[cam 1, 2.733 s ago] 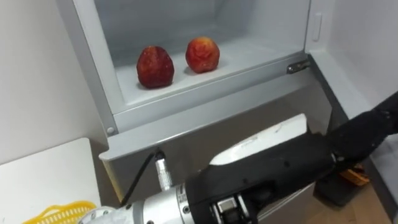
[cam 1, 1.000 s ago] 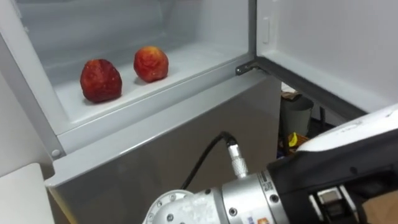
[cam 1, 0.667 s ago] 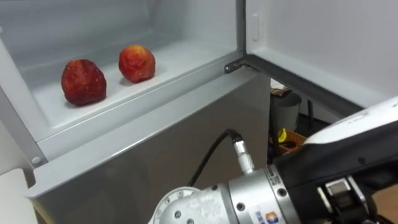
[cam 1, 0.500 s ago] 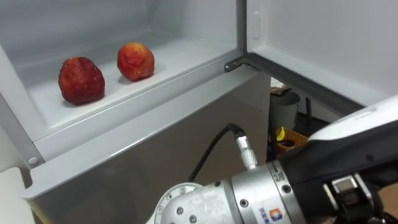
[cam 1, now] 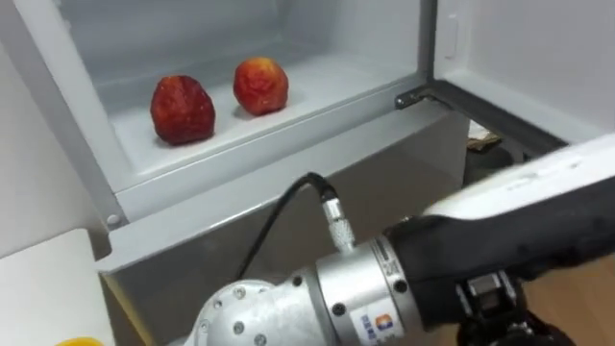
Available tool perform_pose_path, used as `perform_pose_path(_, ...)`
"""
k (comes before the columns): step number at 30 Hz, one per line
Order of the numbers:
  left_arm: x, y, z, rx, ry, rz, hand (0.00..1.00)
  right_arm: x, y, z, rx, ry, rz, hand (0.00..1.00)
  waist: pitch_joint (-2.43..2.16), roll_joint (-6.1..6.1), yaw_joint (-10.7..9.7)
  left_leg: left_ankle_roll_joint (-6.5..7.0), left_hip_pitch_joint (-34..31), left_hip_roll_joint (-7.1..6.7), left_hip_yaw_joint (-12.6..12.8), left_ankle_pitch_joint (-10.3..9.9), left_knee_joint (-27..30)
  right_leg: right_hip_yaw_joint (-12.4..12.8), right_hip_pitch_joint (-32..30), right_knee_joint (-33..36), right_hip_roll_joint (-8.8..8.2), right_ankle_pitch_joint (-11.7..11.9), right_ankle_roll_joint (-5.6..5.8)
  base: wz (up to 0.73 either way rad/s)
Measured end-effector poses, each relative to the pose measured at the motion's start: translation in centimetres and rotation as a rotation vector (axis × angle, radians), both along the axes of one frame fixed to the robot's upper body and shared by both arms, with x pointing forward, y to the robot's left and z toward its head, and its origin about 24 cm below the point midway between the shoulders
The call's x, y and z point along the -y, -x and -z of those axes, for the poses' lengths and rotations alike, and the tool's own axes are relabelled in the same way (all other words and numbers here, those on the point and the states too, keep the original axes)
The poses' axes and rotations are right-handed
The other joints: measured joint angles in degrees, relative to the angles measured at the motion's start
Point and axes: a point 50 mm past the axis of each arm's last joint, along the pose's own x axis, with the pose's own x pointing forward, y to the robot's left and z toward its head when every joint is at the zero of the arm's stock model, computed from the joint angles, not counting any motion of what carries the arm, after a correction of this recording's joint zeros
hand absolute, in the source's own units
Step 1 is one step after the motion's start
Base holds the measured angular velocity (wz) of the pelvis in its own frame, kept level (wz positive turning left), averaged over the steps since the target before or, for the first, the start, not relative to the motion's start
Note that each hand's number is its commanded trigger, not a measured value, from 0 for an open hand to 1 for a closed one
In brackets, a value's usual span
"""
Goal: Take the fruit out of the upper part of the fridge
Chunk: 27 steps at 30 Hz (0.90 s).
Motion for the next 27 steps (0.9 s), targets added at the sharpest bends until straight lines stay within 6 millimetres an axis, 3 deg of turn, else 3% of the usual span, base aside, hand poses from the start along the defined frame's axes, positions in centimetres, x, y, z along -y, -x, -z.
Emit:
perform_pose_path(4,-2.1,0.1,-0.8,0.031,0.07,-0.072,0.0,-0.1,0.2,0.1,-0.004,0.009,-0.019,0.0,-0.46,-0.97,2.94,-0.03,0.11,-0.05,-1.64,0.02,0.07,-1.99,0.42,-0.29,-0.22,-0.04,-0.03,0.17)
perform_pose_path(7,-3.9,0.2,-1.3,0.059,0.144,-0.139,0.0,-0.1,0.5,0.1,0.002,0.016,-0.021,0.0,-0.55,-1.87,4.38,-0.03,0.19,-0.06,-2.98,0.02,0.01,-3.86,1.34,-0.28,-0.44,-0.04,-0.03,0.19)
perform_pose_path(11,-6.2,0.3,-1.3,0.07,0.245,-0.258,0.0,-0.2,1.1,0.2,0.004,0.02,-0.029,0.0,-1.26,-2.39,7.22,-0.03,0.28,-0.11,-4.53,0.02,0.03,-5.24,1.84,-0.26,-0.59,-0.02,-0.03,0.13)
perform_pose_path(18,-9.9,-0.3,-2.1,0.142,0.371,-0.499,0.0,-1.5,2.5,0.7,-0.027,0.005,-0.045,0.0,-0.85,-3.09,10.43,-0.03,1.13,-0.21,-5.93,0.02,-0.04,-6.9,3.36,-0.39,-0.81,-0.02,-0.02,0.13)
perform_pose_path(22,-13.7,0.1,-2.3,0.225,0.479,-0.71,0.0,-1.4,3.1,0.8,-0.006,0.007,-0.013,0.0,-1.19,-2.47,13.09,-0.04,1.12,-0.22,-6.02,0.03,-0.07,-7.02,3.31,-0.35,-0.78,-0.03,-0.02,-0.02)
perform_pose_path(24,-16.4,0.5,-2.0,0.259,0.54,-0.863,0.0,-1.2,3.8,0.7,-0.016,0.022,-0.006,0.0,-1.28,-2.29,14.12,-0.04,0.96,-0.2,-6.42,0.03,-0.04,-8.69,3.54,-0.37,-0.93,-0.03,-0.02,0.12)
perform_pose_path(27,-19.9,1.4,-0.2,0.241,0.593,-1.069,0.0,-0.7,4.6,0.6,-0.022,0.037,0.028,0.0,-1.38,-2.07,15.51,-0.05,1.14,-0.31,-6.79,0.03,0.05,-9.0,3.36,-0.47,-1.05,-0.08,-0.04,0.11)
